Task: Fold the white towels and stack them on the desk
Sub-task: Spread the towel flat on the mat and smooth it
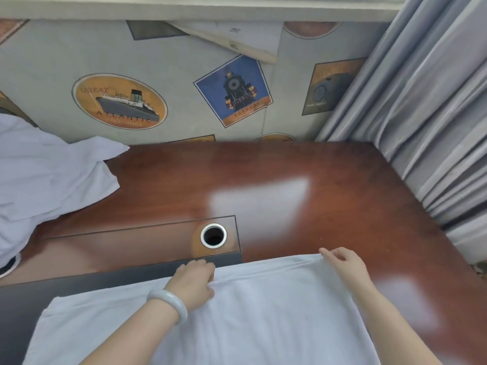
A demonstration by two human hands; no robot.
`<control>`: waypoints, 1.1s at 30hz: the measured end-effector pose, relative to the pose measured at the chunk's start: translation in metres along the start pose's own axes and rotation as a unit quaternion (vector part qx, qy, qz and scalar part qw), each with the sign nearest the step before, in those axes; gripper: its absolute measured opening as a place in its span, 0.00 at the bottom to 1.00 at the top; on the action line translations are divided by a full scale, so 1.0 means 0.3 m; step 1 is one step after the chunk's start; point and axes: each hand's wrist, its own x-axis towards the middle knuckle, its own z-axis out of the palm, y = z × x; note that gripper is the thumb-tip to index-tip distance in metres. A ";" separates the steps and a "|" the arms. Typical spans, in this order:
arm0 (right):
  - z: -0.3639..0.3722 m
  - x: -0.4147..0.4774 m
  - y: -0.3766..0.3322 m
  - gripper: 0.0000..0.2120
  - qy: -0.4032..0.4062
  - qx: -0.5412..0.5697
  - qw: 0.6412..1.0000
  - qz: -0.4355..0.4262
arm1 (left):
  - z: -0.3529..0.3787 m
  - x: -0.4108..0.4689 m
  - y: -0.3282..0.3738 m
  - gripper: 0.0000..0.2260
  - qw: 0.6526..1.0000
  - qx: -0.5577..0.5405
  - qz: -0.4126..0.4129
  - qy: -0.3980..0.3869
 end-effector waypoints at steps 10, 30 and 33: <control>0.004 0.062 -0.040 0.05 0.021 -0.043 0.999 0.012 | 0.025 0.008 -0.003 0.06 0.993 -0.113 -0.025 -0.014; -0.143 -0.115 -0.056 0.03 -0.069 0.106 0.991 -0.052 | -0.155 -0.098 -0.122 0.09 0.984 -0.158 0.006 -0.081; -0.055 -0.053 -0.040 0.04 -0.033 0.097 0.995 -0.005 | -0.149 -0.054 -0.141 0.08 0.984 -0.174 -0.002 -0.022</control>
